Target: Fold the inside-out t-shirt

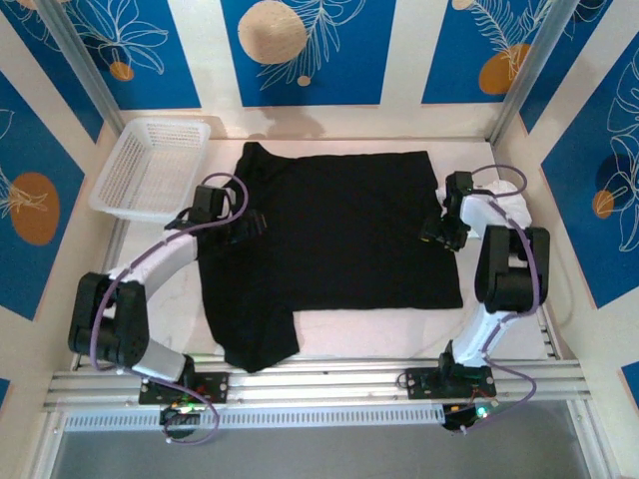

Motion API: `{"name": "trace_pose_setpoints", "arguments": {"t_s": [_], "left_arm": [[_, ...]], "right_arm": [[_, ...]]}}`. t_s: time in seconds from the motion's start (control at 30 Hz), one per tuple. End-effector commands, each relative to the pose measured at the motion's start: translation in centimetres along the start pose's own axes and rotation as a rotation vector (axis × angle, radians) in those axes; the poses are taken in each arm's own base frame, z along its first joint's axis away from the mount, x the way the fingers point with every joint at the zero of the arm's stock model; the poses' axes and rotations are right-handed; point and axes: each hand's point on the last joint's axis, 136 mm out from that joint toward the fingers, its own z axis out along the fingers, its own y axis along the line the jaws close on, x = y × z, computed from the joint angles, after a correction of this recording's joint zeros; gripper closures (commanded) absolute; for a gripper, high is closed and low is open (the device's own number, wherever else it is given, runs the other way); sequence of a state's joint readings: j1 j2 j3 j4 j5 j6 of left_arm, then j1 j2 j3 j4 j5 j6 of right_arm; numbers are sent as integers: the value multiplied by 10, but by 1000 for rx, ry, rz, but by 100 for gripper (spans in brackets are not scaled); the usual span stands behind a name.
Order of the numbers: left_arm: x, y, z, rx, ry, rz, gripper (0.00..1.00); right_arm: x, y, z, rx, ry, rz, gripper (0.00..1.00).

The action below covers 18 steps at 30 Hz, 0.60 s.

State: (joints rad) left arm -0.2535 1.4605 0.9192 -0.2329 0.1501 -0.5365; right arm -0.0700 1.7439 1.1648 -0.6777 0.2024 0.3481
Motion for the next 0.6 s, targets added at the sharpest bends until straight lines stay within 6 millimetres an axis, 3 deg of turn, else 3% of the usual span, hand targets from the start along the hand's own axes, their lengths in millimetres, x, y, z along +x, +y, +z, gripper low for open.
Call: {"name": "trace_pose_setpoints", "arguments": {"t_s": [0.0, 0.1, 0.2, 0.43, 0.57], "left_arm": [[24, -1, -14, 11, 50, 12, 14], [36, -12, -20, 49, 60, 26, 14], [51, -27, -17, 91, 98, 57, 14], [68, -46, -5, 172, 145, 77, 14], [70, -43, -2, 162, 142, 103, 13]], "right_arm": [[27, 17, -29, -65, -6, 34, 42], [61, 3, -30, -47, 50, 105, 41], [82, -15, -33, -7, 87, 182, 41], [104, -76, -46, 107, 101, 394, 41], [116, -93, -46, 143, 136, 467, 41]]}}
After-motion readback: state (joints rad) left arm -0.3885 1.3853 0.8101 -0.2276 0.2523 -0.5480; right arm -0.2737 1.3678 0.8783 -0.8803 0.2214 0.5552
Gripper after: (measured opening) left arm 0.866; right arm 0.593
